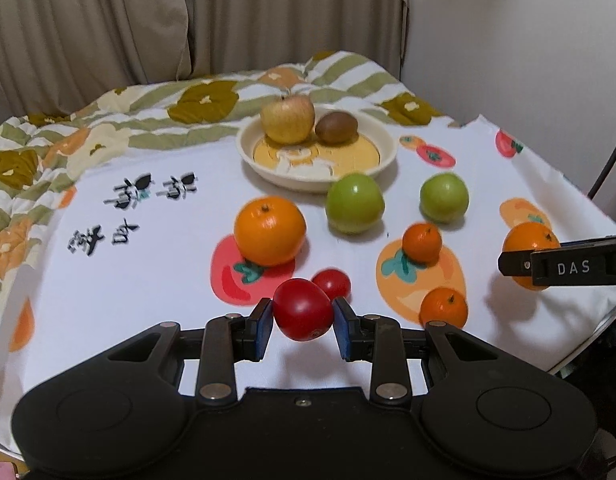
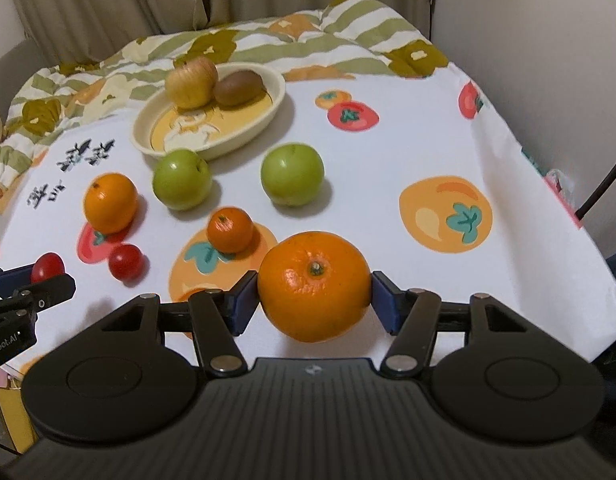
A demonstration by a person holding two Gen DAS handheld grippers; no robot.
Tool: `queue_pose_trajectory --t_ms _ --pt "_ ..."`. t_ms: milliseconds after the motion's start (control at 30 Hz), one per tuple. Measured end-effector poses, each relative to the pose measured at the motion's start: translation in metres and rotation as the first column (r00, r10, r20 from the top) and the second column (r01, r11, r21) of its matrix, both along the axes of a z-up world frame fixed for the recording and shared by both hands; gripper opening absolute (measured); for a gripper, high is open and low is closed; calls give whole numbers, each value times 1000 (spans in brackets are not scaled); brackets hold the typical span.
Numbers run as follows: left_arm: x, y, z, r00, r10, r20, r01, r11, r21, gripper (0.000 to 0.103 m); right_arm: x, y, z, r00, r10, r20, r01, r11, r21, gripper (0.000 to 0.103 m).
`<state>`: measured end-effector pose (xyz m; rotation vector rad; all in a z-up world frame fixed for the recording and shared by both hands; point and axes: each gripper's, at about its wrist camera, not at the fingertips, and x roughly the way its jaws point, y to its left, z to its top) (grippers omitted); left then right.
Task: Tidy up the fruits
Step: 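Grasp the large mandarin orange with the right tool, then carry the tomato into the bowl and open the left tool while the right tool carries the orange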
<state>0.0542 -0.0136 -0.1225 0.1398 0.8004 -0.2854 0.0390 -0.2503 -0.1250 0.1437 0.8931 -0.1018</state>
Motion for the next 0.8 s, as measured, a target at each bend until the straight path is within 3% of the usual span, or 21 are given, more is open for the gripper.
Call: queue_pose_trajectory --t_ms 433,800 --pt "-10 19 51 997 19 72 -17 1000 -24 36 -7 15 54 998 22 65 -22 1000 -8 75" --pt "22 17 77 992 59 113 -56 998 -28 36 27 12 76 991 88 100 -89 996 7 75"
